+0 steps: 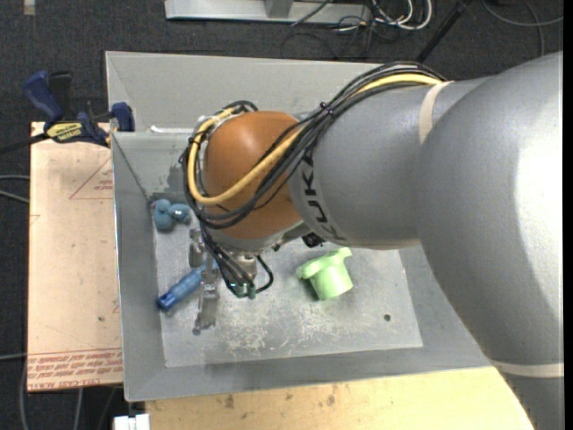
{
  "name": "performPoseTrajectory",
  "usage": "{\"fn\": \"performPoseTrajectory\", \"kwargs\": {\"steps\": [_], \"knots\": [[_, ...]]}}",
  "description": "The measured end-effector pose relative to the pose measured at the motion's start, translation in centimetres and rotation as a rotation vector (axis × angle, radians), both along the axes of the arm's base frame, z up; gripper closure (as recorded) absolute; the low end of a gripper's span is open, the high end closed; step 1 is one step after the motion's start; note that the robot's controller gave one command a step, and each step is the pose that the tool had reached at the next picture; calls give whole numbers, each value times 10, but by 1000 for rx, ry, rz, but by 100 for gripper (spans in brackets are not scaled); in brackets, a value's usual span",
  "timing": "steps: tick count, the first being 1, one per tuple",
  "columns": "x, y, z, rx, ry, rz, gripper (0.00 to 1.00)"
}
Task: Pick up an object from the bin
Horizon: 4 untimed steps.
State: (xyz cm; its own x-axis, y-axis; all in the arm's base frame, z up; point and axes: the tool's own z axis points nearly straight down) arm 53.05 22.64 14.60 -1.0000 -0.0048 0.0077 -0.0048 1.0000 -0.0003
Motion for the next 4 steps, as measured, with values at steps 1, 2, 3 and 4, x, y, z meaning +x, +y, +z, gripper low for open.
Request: {"fn": "performPoseTrajectory", "kwargs": {"steps": [1,2,3,4], "knots": [[21,-4,-81,-1,-3,86,0],[-2,23,-76,4,-7,374,0],[1,8,-77,3,-8,312,0],[-11,6,-82,-8,44,315,100]]}}
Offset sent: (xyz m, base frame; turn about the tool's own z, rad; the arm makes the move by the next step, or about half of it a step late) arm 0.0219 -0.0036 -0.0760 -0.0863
